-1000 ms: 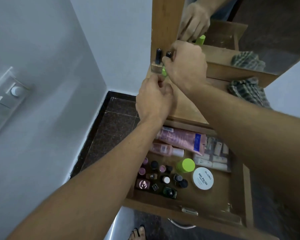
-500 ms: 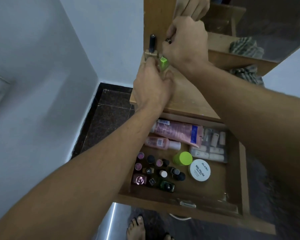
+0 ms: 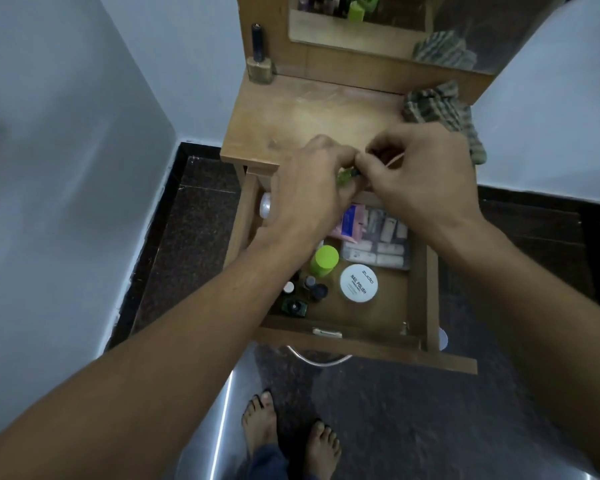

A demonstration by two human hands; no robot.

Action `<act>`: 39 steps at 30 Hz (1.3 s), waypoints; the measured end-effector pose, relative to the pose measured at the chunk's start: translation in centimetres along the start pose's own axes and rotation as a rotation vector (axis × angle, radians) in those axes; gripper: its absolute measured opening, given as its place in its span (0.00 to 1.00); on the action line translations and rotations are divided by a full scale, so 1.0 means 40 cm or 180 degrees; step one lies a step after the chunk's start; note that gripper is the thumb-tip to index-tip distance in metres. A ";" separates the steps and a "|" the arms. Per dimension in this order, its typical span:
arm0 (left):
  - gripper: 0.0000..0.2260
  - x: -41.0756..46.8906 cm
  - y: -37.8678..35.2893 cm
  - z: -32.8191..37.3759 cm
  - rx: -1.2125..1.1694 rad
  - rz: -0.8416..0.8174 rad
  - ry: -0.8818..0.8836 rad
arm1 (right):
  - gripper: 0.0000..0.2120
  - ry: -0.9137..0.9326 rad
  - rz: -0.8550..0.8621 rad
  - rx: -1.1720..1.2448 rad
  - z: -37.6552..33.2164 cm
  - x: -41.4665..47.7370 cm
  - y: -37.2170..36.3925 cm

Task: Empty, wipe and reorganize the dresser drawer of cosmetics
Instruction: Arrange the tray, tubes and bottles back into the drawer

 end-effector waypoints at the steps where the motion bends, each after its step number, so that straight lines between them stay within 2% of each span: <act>1: 0.09 -0.019 -0.013 0.005 -0.0014 -0.0085 -0.0016 | 0.08 0.0051 -0.0121 0.0035 0.011 -0.030 -0.001; 7: 0.12 -0.134 -0.091 0.017 -0.0160 -0.0726 -0.0023 | 0.04 0.0127 -0.0532 0.0089 0.073 -0.169 -0.015; 11: 0.22 -0.170 -0.111 0.004 0.0078 -0.1218 0.0058 | 0.04 0.0109 -0.0699 0.0006 0.094 -0.238 -0.062; 14: 0.24 -0.180 -0.093 -0.019 -0.0211 -0.1386 0.0202 | 0.05 0.0120 -0.0860 -0.0025 0.096 -0.274 -0.108; 18: 0.17 -0.181 -0.050 -0.049 -0.0694 -0.0875 0.0473 | 0.06 0.0159 -0.1104 -0.0148 0.088 -0.315 -0.170; 24: 0.17 -0.189 -0.004 -0.069 -0.0695 -0.0149 0.0561 | 0.09 0.0146 -0.1422 -0.0359 0.076 -0.348 -0.246; 32: 0.16 -0.192 0.018 -0.077 -0.0634 0.0028 0.0465 | 0.08 0.0161 -0.1547 -0.0543 0.059 -0.352 -0.262; 36: 0.17 -0.185 0.028 -0.102 -0.0671 0.0112 0.0497 | 0.19 0.0327 -0.1923 -0.0872 0.045 -0.346 -0.243; 39: 0.18 -0.161 0.052 -0.131 -0.0686 0.0290 0.0563 | 0.18 0.0419 -0.1794 -0.0698 0.009 -0.267 -0.175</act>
Point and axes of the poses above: each hand's wrist, its own x-axis towards the middle knuckle, its own y-axis out of the back of the hand, z = x × y, the point moved 9 cm from there along x, towards the middle knuckle, and after that the axes turned 15 degrees about -x, right-handed, at the moved point
